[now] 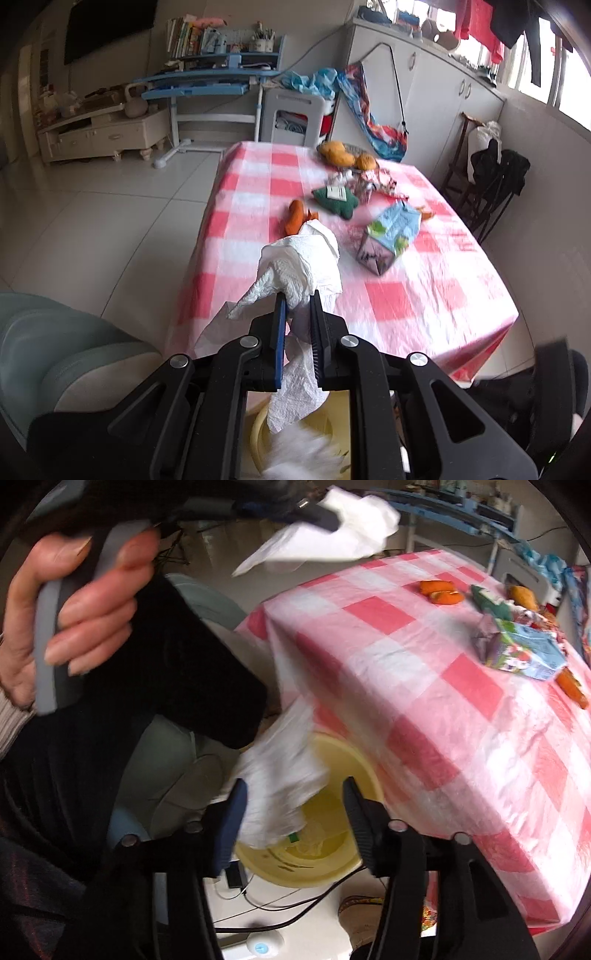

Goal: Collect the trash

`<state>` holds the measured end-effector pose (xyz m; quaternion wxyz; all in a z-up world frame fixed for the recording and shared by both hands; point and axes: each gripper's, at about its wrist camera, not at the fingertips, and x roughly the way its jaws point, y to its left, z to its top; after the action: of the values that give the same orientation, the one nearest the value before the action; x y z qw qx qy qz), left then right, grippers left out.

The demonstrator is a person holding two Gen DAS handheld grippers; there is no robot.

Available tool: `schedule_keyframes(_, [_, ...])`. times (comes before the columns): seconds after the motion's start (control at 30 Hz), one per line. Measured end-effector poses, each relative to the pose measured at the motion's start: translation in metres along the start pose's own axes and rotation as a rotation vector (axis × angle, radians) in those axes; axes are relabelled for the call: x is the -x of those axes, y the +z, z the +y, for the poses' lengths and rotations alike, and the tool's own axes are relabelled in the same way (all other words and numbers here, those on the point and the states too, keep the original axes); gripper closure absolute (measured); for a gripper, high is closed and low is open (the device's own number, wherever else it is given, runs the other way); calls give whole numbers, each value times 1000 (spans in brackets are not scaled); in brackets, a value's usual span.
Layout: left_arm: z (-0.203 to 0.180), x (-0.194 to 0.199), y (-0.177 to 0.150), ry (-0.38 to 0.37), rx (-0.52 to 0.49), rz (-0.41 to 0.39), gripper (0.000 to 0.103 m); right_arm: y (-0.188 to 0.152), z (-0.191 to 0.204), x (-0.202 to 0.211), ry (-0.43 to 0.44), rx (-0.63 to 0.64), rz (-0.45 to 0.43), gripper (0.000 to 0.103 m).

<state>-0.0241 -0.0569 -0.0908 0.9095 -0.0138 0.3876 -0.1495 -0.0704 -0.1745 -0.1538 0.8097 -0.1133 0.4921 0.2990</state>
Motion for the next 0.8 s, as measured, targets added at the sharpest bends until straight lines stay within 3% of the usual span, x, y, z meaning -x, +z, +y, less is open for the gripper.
schedule_keyframes(0.17, [-10,-14,-22,7,-18,110,91,-1,-17,21,-115,-92,-87,30])
schedule_keyframes(0.33, [-21,-49,-58,-12,-74,371,88,-6,-47,46,-181,-261,-202,25])
schedule_keyframes(0.4, [-17,-57,-66,-14,-53,425,83,-8,-57,51,-162,-320,-222,25])
schedule_keyframes(0.5, [0,-57,-64,-41,28,436,70,-10,-57,54,-162,-341,-237,25])
schedule_keyframes(0.57, [9,-57,-64,-52,71,441,67,-10,-54,52,-174,-337,-233,24])
schedule_keyframes(0.67, [9,-58,-65,-53,67,445,66,-10,-50,51,-165,-329,-221,24])
schedule_keyframes(0.8, [5,-59,-65,-29,39,447,57,-9,-45,46,-173,-302,-206,24])
